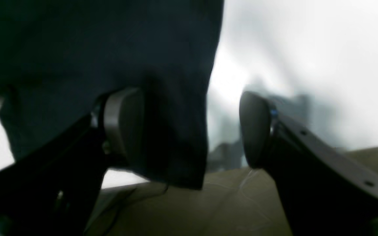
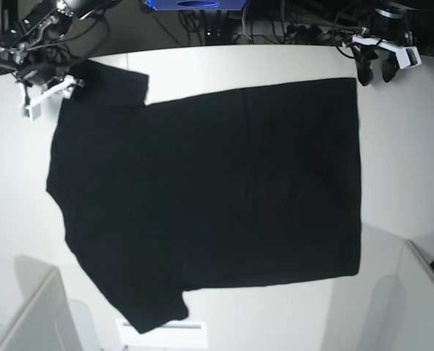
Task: Fold the T-shirt properly
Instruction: 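Move both grippers down to the shirt's shoulder corners by the collar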
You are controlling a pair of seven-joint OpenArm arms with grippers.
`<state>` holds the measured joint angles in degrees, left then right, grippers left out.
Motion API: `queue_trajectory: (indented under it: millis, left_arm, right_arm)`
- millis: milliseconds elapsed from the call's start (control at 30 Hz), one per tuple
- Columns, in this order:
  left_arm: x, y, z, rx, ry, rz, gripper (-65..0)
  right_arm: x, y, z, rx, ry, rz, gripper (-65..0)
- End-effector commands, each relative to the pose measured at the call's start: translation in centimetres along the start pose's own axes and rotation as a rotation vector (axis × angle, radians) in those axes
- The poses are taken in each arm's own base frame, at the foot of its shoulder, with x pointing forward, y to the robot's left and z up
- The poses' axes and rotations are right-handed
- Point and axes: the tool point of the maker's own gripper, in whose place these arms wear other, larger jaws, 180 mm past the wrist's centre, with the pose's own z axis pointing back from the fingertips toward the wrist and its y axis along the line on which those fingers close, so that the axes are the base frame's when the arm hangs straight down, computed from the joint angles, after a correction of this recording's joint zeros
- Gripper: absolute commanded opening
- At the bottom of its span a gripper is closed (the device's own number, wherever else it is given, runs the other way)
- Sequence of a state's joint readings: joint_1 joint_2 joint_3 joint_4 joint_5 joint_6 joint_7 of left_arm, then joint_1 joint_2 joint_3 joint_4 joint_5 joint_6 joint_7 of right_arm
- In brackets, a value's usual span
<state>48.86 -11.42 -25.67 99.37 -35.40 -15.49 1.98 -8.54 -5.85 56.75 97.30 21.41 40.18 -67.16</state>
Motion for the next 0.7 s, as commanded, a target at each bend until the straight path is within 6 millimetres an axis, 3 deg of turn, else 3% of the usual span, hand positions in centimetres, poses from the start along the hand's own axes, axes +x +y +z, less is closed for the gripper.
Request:
queue_trajectory:
  millis: [0,300,367,500,667]
  left_arm:
    - [1.0,0.0,0.2,-0.01,-0.032,-0.009,-29.1]
    - [1.1,-0.1,0.2,-0.011,-0.035,-0.01,-29.1]
    - [1.0,0.0,0.2,-0.01,-0.034,-0.01,-29.1]
    - [0.8,0.1,0.2,-0.007,-0.028,-0.005,-29.1]
    - [0.8,0.0,0.2,-0.007,-0.026,0.001,-29.1]
  right_arm:
    - [0.9,0.2,-0.1,0.006,-0.016,0.024,-21.8]
    - [-0.9,2.6,-1.8,0.079,0.042,0.099,-21.9]
    - [-1.1,2.8,-1.9,0.083,0.041,0.091,-25.1]
    - [-1.4,2.4,-2.1,0.082,0.054,0.082,-37.7]
    - [-1.8,2.3,-2.2,0.082,0.067,0.086,-65.0]
